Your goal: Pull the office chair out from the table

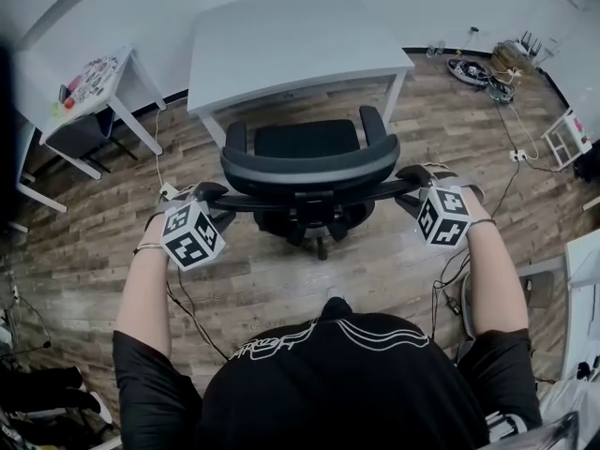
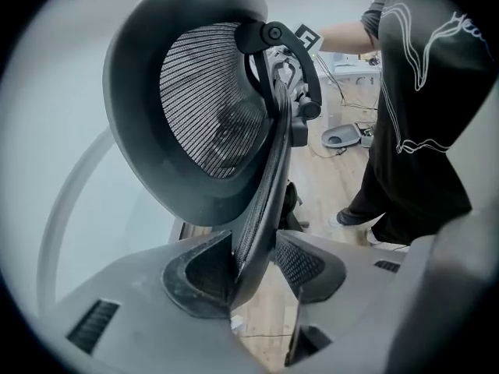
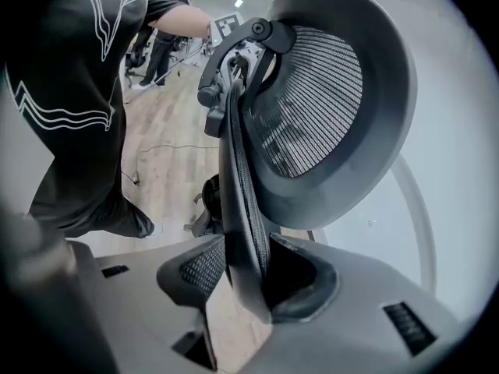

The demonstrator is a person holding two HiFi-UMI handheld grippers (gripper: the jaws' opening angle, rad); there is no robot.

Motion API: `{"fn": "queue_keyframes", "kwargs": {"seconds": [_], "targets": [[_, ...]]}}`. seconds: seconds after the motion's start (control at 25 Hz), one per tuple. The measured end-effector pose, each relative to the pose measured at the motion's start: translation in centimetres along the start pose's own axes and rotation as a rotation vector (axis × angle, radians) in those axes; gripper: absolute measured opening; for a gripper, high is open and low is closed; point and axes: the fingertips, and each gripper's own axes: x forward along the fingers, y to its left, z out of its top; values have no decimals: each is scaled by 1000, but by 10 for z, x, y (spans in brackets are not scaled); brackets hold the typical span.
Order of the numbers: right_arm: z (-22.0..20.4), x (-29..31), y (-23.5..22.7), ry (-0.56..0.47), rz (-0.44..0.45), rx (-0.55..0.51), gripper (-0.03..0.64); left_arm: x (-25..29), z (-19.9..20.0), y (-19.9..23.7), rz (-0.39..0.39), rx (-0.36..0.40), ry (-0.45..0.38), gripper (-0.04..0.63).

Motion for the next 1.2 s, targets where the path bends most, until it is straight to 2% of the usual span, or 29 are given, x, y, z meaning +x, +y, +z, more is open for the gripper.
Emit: {"fn": "queue_keyframes", "kwargs": {"seconds": [0.64, 0.84, 1.2], "targets": [[26, -47, 83, 45, -36, 44, 195, -44, -18, -69, 17, 31, -48, 176], [36, -54, 128, 57, -61, 49, 198, -54, -34, -110, 31, 52, -66, 176], [45, -72, 133, 53, -65, 54, 201, -73, -32, -116, 48, 51, -82, 179]]}}
